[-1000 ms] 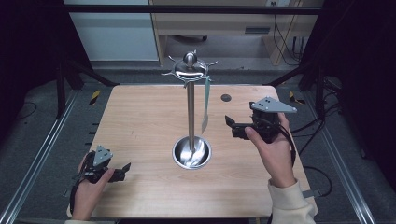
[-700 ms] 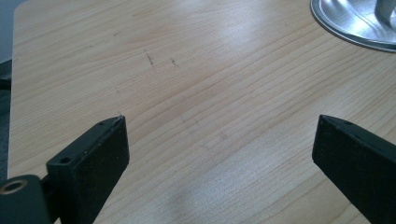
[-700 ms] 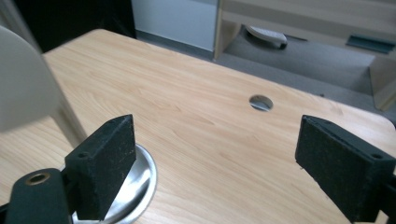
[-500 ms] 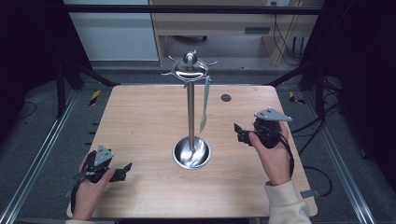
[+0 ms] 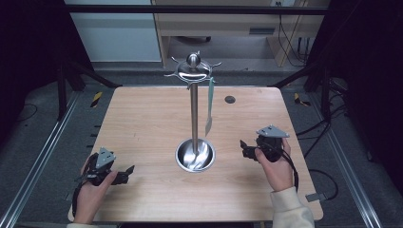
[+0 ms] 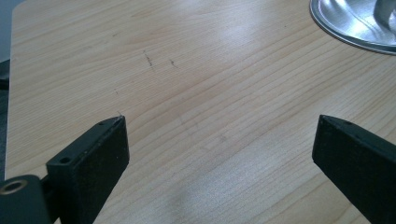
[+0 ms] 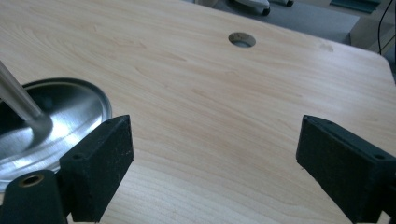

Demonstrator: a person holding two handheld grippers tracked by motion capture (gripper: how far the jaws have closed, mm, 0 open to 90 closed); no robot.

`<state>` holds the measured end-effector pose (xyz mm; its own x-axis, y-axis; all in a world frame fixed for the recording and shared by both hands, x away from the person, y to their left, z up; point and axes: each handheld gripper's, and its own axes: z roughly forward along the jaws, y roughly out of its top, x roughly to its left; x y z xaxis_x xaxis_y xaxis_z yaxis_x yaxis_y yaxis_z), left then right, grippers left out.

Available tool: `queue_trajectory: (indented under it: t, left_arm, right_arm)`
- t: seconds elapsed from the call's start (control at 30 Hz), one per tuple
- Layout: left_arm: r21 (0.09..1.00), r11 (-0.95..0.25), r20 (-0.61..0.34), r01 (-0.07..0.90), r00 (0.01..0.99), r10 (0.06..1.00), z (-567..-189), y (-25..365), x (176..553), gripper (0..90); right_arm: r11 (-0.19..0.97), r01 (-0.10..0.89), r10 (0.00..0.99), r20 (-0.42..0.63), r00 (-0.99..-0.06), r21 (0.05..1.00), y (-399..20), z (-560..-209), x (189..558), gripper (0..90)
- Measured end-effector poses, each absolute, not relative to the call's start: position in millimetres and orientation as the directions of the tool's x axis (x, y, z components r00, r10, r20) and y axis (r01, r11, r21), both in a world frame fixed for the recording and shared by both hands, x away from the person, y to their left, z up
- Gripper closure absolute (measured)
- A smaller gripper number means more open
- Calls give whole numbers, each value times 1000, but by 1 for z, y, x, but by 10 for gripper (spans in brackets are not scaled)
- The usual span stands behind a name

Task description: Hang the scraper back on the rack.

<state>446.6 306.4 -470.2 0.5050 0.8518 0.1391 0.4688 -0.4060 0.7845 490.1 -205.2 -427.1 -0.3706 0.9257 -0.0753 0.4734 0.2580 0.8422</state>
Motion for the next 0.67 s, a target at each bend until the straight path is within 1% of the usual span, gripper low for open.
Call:
queue_trajectory:
  t: [0.13, 0.23, 0.33, 0.4, 0.6, 0.67]
  left_arm:
    - [785, -406, 138, 468, 506, 851, -470, 306, 447, 37]
    - [786, -405, 138, 467, 506, 851, -471, 306, 447, 37]
    - [785, -407, 138, 468, 507, 851, -471, 305, 447, 38]
    - [784, -407, 139, 468, 508, 850, -471, 305, 447, 37]
    - [786, -404, 135, 469, 507, 851, -471, 306, 447, 37]
    - [785, -404, 134, 470, 508, 851, -471, 306, 448, 37]
  right_arm:
    - [250, 504, 926, -53, -373, 826, -204, -442, 494, 118]
    - [263, 512, 922, -56, -383, 817, -202, -453, 496, 145]
    - [284, 530, 913, -58, -403, 799, -200, -462, 497, 147]
    - [293, 540, 911, -60, -407, 789, -201, -466, 498, 145]
    - [267, 563, 917, -27, -398, 782, -206, -473, 500, 142]
    - [268, 562, 919, -33, -392, 782, -207, -474, 501, 142]
